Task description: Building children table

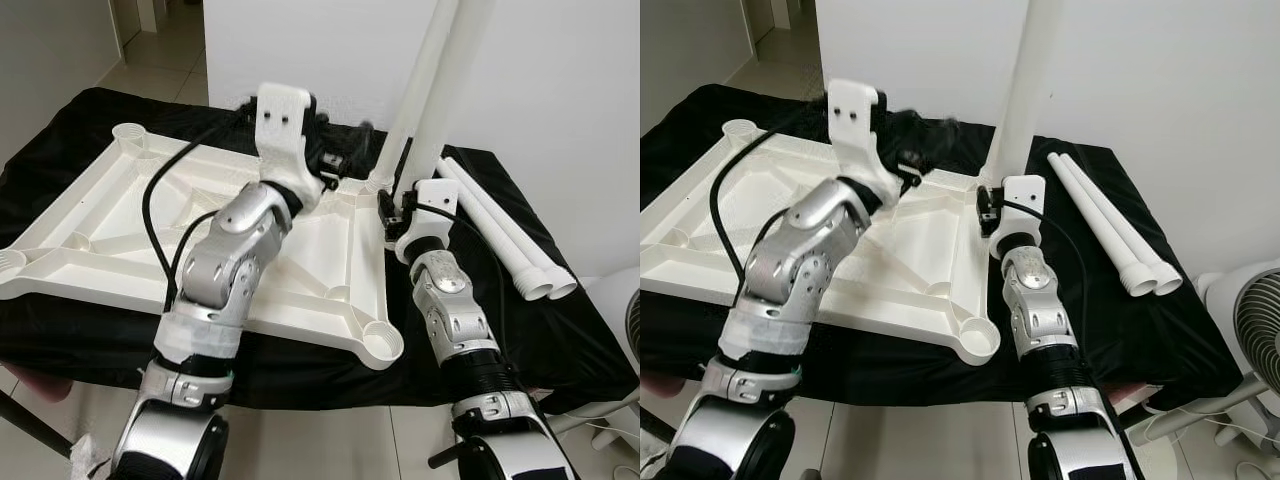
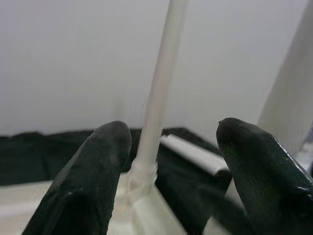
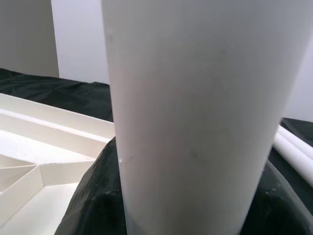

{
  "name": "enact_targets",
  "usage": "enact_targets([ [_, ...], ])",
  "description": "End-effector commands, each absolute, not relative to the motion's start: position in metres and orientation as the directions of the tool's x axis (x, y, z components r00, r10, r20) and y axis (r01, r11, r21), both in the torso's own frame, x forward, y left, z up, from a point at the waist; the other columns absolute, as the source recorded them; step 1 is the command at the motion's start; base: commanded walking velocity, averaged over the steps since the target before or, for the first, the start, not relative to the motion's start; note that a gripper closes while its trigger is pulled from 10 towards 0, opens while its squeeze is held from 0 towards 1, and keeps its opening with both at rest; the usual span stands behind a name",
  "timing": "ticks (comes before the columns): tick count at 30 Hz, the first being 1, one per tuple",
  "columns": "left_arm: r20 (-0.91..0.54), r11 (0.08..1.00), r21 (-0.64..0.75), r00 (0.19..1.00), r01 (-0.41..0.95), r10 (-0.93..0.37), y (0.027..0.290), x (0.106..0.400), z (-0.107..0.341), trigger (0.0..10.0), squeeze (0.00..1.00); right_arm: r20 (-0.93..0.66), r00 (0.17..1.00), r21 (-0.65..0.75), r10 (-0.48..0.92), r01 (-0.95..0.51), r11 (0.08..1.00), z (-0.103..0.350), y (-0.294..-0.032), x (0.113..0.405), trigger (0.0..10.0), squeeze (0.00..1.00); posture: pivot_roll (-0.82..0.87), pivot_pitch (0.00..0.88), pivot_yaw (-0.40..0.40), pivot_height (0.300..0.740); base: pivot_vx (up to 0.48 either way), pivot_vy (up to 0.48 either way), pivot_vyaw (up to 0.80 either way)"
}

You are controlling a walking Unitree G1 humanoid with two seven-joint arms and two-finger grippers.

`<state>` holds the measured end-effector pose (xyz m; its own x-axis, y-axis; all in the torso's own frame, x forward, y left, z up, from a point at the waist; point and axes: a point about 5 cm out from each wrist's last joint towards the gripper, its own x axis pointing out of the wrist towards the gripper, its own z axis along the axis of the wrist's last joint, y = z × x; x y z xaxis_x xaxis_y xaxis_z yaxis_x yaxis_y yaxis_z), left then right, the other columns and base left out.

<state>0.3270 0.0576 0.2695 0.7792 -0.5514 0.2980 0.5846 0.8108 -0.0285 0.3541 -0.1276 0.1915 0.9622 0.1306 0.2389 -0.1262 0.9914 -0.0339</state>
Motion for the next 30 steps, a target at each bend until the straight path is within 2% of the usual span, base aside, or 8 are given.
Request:
enact_targets([
  [1, 0.292, 0.806, -0.01, 0.773, 0.591, -0.563, 0.055, 0.325, 0.267, 10.0, 0.0, 0.236, 0.962, -0.031, 0.14, -0.137, 0.99, 0.191, -0.132, 0.351, 10.0, 0.0, 0.13, 0.0, -0.137, 0.74, 0.0, 0.0, 0.0],
  [10, 0.178, 0.852, 0.074, 0.834, 0.518, -0.522, 0.074, 0.327, 0.222, 10.0, 0.0, 0.259, 0.951, -0.053, 0.167, -0.159, 0.986, 0.181, -0.136, 0.341, 10.0, 0.0, 0.12, 0.0, -0.125, 0.74, 0.0, 0.0, 0.0],
  [14, 0.135, 0.84, 0.176, 0.832, 0.514, -0.537, 0.079, 0.32, 0.2, 10.0, 0.0, 0.254, 0.949, -0.047, 0.188, -0.182, 0.982, 0.173, -0.133, 0.331, 10.0, 0.0, 0.11, 0.003, -0.133, 0.74, 0.0, 0.0, 0.0],
  [20, 0.114, 0.801, 0.224, 0.801, 0.555, -0.588, 0.08, 0.31, 0.187, 10.0, 0.0, 0.247, 0.947, -0.038, 0.204, -0.201, 0.979, 0.169, -0.132, 0.326, 10.0, 0.0, 0.11, 0.007, -0.136, 0.74, 0.0, 0.0, 0.0],
  [23, 0.099, 0.768, 0.262, 0.776, 0.584, -0.623, 0.079, 0.305, 0.182, 10.0, 0.0, 0.241, 0.948, -0.044, 0.206, -0.202, 0.978, 0.167, -0.132, 0.325, 10.0, 0.0, 0.11, 0.009, -0.137, 0.74, 0.0, 0.0, 0.0],
  [25, 0.073, 0.684, 0.288, 0.697, 0.67, -0.714, 0.077, 0.292, 0.173, 10.0, 0.0, 0.239, 0.949, -0.048, 0.204, -0.198, 0.979, 0.166, -0.133, 0.325, 10.0, 0.0, 0.12, 0.013, -0.139, 0.74, 0.0, 0.0, 0.0],
  [26, 0.073, 0.684, 0.288, 0.697, 0.67, -0.714, 0.077, 0.292, 0.173, 10.0, 0.0, 0.239, 0.949, -0.048, 0.204, -0.198, 0.979, 0.166, -0.133, 0.325, 10.0, 0.0, 0.12, 0.013, -0.139, 0.74, 0.0, 0.0, 0.0],
  [30, 0.014, 0.552, 0.285, 0.573, 0.783, -0.82, 0.077, 0.277, 0.165, 10.0, 0.0, 0.236, 0.95, -0.042, 0.202, -0.198, 0.979, 0.167, -0.136, 0.326, 10.0, 0.0, 0.12, 0.016, -0.14, 0.74, 0.0, 0.0, 0.0],
])
